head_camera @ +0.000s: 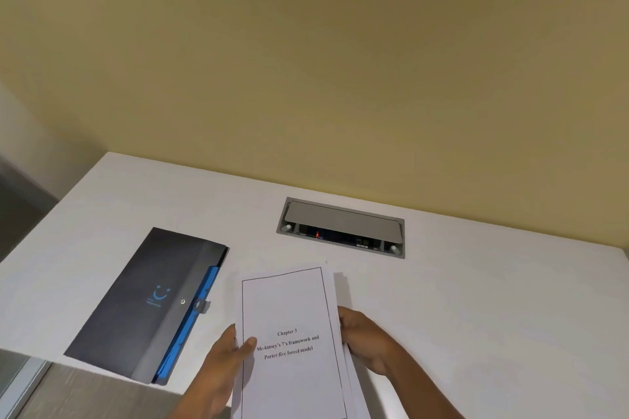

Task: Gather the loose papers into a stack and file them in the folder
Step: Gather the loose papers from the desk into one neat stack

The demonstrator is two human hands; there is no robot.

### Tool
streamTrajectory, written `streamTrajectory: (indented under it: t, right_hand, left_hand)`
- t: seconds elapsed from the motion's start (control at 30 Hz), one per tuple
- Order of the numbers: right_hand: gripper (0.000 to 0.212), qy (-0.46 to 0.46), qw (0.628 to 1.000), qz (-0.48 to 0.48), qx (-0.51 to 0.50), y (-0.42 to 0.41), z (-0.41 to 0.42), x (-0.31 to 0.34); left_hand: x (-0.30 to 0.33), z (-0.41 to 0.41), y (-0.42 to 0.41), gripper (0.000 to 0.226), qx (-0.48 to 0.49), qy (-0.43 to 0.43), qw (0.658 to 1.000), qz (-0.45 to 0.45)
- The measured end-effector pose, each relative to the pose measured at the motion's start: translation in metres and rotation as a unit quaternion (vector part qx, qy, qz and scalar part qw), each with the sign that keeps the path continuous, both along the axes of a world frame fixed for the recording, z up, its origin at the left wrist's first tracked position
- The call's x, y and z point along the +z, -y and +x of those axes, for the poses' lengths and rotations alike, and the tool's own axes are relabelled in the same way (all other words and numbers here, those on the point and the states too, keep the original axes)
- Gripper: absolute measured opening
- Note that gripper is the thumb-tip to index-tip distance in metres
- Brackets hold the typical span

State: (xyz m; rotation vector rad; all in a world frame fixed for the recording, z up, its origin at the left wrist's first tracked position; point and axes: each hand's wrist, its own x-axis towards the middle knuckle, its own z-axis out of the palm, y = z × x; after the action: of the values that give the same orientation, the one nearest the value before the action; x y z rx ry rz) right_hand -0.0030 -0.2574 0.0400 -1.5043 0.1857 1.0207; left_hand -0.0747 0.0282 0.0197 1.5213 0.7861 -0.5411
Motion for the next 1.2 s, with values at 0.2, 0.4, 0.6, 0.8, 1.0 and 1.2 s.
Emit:
streamTrajectory:
  t: [0.2, 0.4, 0.6, 0.8, 1.0, 1.2]
  right_hand:
    - [0.042, -0.061, 0.995, 0.032, -0.072, 0.014, -0.009, 0.012]
    - [0.049, 0.007, 0.987, -0.055, -0.15, 0.013, -0.011, 0.028]
    - [0.027, 0.219, 0.928, -0.107, -0.281, -0.008, -0.012, 0.052]
    - [0.02, 0.216, 0.882, -0.095, -0.409, -0.004, -0.026, 0.046]
    - [0.03, 0.165, 0.903, -0.122, -0.377, -0.009, -0.051, 0.012]
    - [0.033, 0.153, 0.91, -0.131, -0.362, -0.013, -0.051, 0.002]
  left_hand:
    - [0.013, 0.009, 0.015, 0.026, -0.021, -0.025, 0.999, -0.004]
    - [0.037, 0.032, 0.043, 0.033, -0.028, 0.063, 0.998, 0.013]
    - [0.072, 0.054, 0.081, 0.032, -0.004, 0.208, 0.978, 0.024]
    - [0.077, 0.046, 0.086, 0.041, 0.035, 0.258, 0.965, 0.015]
    - [0.041, 0.028, 0.081, 0.044, 0.02, 0.177, 0.984, 0.01]
    - [0.038, 0.028, 0.084, 0.036, -0.014, 0.162, 0.987, 0.012]
